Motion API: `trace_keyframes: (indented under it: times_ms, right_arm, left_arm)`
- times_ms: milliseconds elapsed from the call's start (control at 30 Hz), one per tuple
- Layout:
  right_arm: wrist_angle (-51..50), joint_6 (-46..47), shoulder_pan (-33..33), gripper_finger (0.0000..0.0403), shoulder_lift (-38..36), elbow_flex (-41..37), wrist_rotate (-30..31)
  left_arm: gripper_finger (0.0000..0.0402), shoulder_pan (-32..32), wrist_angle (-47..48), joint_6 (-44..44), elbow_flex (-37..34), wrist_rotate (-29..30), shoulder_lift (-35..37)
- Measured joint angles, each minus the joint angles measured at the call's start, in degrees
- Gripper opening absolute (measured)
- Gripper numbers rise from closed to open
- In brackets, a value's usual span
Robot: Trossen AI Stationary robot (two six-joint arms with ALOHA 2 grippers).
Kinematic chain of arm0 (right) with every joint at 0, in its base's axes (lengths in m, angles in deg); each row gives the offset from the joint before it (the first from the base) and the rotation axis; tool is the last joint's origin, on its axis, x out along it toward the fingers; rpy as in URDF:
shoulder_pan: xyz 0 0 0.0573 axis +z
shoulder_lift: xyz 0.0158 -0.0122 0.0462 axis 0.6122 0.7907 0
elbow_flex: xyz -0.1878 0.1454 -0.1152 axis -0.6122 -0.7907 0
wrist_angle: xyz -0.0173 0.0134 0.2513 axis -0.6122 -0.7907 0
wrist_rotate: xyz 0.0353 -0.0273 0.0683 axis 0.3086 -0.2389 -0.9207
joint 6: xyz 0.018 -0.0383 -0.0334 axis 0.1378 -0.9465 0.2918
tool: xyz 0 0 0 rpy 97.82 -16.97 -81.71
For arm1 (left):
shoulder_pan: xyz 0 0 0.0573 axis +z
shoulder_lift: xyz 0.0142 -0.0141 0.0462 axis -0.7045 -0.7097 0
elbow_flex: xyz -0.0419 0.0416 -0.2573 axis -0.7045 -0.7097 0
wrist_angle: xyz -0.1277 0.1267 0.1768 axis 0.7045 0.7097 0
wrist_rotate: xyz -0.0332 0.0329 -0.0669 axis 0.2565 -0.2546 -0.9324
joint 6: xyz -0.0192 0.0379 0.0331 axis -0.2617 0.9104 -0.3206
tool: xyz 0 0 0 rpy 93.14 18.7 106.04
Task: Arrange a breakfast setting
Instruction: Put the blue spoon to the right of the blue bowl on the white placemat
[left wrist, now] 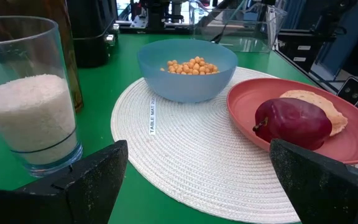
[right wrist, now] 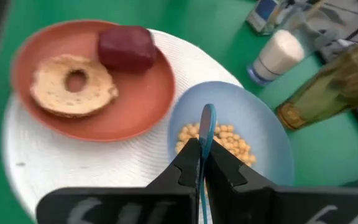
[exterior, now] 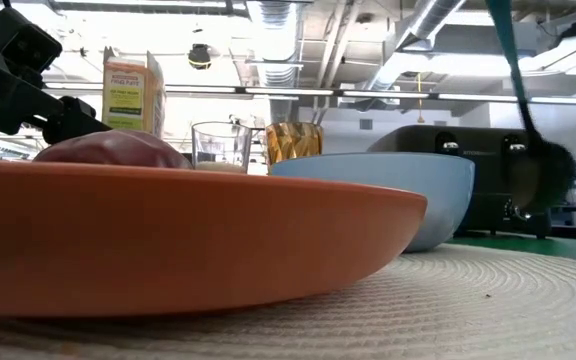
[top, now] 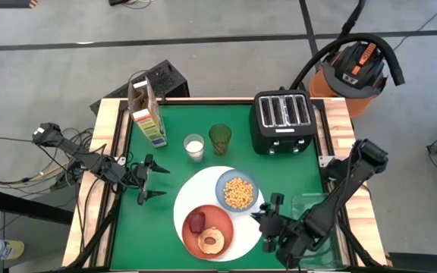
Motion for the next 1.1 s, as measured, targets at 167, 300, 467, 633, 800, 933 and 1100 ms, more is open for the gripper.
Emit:
trace_keyframes:
  times_ms: [167,300,467,633,800,933,1100]
  right_arm:
    - [-2.3,0.9,0.4,0.0031,0.8,0.0,4.3]
    - [-5.0,0.1,1.0,0.0031,0.8,0.0,7.0]
    - [-9.5,1.2,3.1,0.0031,0.8,0.0,6.8]
    - [-9.7,0.4,5.9,0.0028,0.8,0.0,6.5]
    - [-5.2,0.3,7.6,0.0029,0.8,-4.6,6.5]
    - [-1.0,0.3,8.0,0.0029,0.8,-7.0,7.1]
    - [-1.4,0.1,7.0,0.0032,0.8,-7.3,9.4]
  left_arm:
    - [0.0378,0.0,0.0,0.0,0.0,0.0,0.0]
    - [0.0378,0.0,0.0,0.0,0.0,0.0,0.0]
    - [0.0378,0.0,0.0,0.0,0.0,0.0,0.0]
    - [0.0378,0.0,0.0,0.0,0.0,0.0,0.0]
    - [0.0378,0.0,0.0,0.0,0.0,0.0,0.0]
    - [0.0378,0.0,0.0,0.0,0.0,0.0,0.0]
    - [0.0378,0.0,0.0,0.0,0.0,0.0,0.0]
